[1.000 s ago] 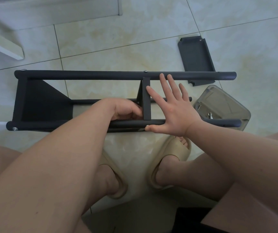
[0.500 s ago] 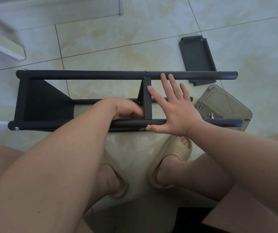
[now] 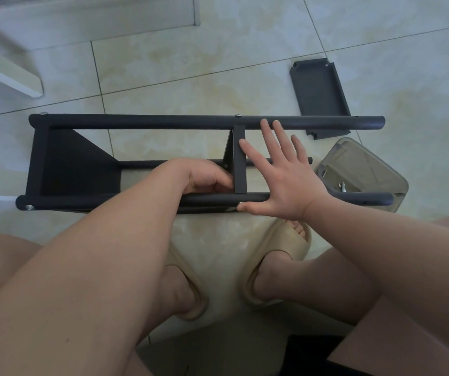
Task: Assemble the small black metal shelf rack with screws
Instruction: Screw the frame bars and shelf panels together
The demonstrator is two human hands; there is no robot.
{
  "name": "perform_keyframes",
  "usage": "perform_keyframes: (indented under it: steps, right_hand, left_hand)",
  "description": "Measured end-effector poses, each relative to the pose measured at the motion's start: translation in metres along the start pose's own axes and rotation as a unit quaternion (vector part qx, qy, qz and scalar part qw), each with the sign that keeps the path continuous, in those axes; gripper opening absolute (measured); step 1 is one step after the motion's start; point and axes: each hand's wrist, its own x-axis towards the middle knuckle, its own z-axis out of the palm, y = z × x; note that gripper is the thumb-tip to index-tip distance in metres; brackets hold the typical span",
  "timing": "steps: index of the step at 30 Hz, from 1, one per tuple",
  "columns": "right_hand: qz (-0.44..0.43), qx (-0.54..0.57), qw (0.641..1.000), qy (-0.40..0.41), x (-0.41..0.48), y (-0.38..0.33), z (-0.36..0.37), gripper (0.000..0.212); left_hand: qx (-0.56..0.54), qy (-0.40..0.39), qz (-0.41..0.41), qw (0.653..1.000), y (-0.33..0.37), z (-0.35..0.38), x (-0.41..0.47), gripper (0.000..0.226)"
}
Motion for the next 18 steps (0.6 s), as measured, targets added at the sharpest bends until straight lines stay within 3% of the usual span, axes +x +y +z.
perform_keyframes:
  steps: [5, 10, 18]
  right_hand:
    - [0.000, -0.005, 1.000, -0.005, 0.0003, 0.0001, -0.0005, 0.114]
    - [-0.001, -0.003, 1.000, -0.003, -0.0001, 0.0009, 0.0003, 0.114]
    - [-0.002, 0.007, 1.000, -0.003, 0.0004, 0.0012, 0.0019, 0.114]
  left_hand:
    - [-0.030, -0.022, 0.008, 0.999, 0.0014, 0.0019, -0.0025, 0.017]
    - [-0.005, 0.023, -0.015, 1.000, 0.0040, 0.0031, -0.0021, 0.036]
    - [0.012, -0.001, -0.017, 1.000, 0.0022, 0.0013, -0.0035, 0.029]
